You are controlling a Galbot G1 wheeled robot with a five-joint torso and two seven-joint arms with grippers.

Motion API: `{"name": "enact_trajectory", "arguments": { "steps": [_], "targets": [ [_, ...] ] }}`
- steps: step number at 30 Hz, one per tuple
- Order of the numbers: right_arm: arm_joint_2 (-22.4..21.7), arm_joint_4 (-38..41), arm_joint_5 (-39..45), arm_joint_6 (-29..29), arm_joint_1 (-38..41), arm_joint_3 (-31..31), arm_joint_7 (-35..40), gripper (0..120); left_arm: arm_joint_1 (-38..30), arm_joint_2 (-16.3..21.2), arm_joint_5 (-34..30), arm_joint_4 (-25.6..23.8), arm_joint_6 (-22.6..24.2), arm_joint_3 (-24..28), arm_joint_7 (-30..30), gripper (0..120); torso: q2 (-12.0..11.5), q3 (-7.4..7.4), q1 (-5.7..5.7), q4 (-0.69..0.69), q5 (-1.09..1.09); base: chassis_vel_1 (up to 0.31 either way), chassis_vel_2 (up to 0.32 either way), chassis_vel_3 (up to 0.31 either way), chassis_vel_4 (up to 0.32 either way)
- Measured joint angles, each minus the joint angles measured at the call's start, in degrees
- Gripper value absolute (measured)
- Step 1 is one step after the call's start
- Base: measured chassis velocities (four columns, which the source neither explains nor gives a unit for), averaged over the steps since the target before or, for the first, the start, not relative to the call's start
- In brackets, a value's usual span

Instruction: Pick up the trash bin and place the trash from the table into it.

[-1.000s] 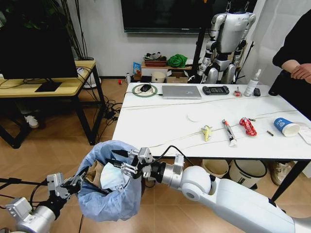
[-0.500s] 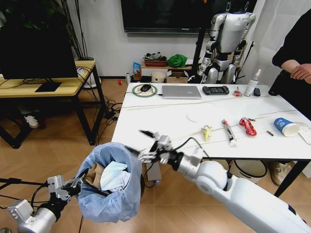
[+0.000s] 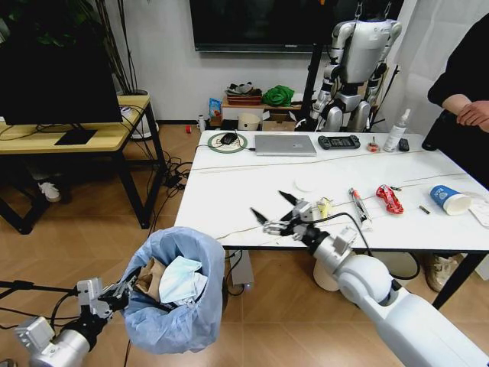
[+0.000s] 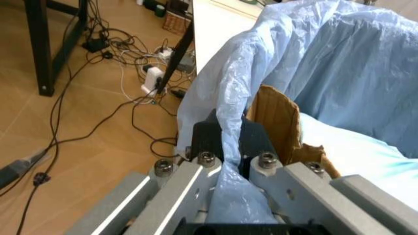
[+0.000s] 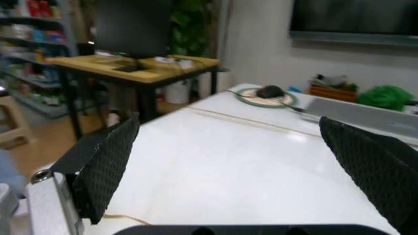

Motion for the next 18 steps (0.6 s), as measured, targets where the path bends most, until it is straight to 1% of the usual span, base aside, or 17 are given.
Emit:
{"name": "enact_trajectory", "arguments": {
  "steps": [4, 9, 12, 18],
  "targets": [
    [1.8, -2.1, -2.2, -0.8, -1.8, 4.6, 2.2, 100, -0.1, -0.2, 0.5, 0.1, -0.1, 0.3, 0.4, 0, 0.0, 0.00, 0.00, 0.00, 0.00, 0.000, 0.000, 0.000, 0.000],
    [3.4, -3.9, -3.7, -2.5, -2.4, 7.1, 4.7, 100, -0.3, -0.3, 1.2, 0.0, -0.2, 0.7, 0.7, 0, 0.0, 0.00, 0.00, 0.00, 0.00, 0.000, 0.000, 0.000, 0.000],
    [4.3, -5.3, -4.1, -5.2, -2.4, 8.1, 6.6, 100, -0.5, -0.4, 1.3, -0.1, -0.2, 0.8, 0.9, 0, 0.0, 0.00, 0.00, 0.00, -0.01, 0.000, 0.000, 0.000, 0.000],
    [5.7, -8.2, -3.6, -8.2, -1.7, 8.8, 9.0, 100, -0.3, -0.6, 1.7, -0.5, -0.3, 1.1, 1.2, 0, 0.0, 0.00, 0.00, 0.00, -0.01, 0.000, 0.000, 0.000, 0.000]
  ]
}}
